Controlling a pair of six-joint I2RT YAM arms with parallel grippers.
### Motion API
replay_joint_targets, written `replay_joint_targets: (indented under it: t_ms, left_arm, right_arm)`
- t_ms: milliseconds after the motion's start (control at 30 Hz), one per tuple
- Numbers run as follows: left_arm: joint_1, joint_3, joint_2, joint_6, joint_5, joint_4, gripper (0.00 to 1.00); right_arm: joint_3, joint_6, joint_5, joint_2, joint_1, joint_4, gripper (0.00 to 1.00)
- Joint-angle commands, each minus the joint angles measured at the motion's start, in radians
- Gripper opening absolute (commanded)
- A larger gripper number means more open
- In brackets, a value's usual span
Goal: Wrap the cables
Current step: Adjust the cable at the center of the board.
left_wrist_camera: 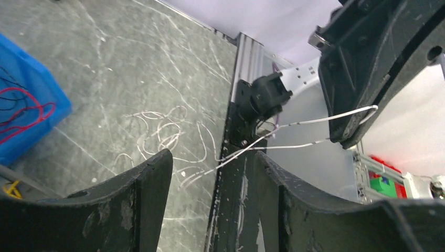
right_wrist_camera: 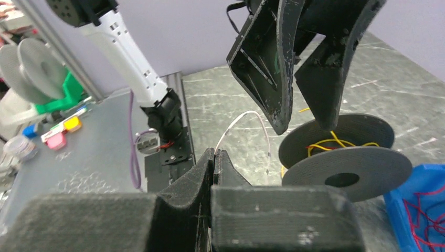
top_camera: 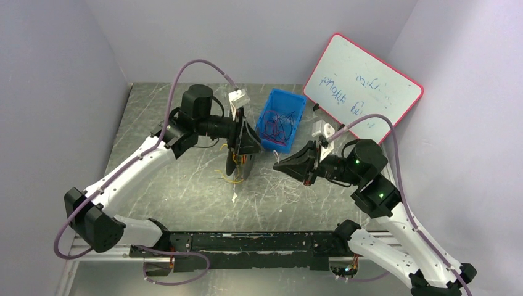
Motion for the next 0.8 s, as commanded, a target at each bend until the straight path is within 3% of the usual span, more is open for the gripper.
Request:
replay_joint_targets:
  t_ms: [0,200,533,767]
  left_arm:
    - [-0.031,-0.039,-0.065,0.029,0.060,0.054,0.63]
    - [-0.072,-0.096,-0.101,0.029,0.099,0.079,0.63]
    - [-0.163,-0.172,-0.124,0.074,-0.006,0.074,0.65]
    - [-0.218,-0.244,-0.122,0.060,0.011,0.154,0.67]
  right_arm:
    - [0.010,-0.043,-0.142,0.003,0.000,0.002,0.00]
    - [-0.023,-0.005,-0.210,-0.017,0.000,0.063,0.00]
    - [0.042,0.082,-0.278,-0.023,0.000,0.133,0.00]
    - [0.080,0.123,-0.275,-0.038,0.000,0.168,0.00]
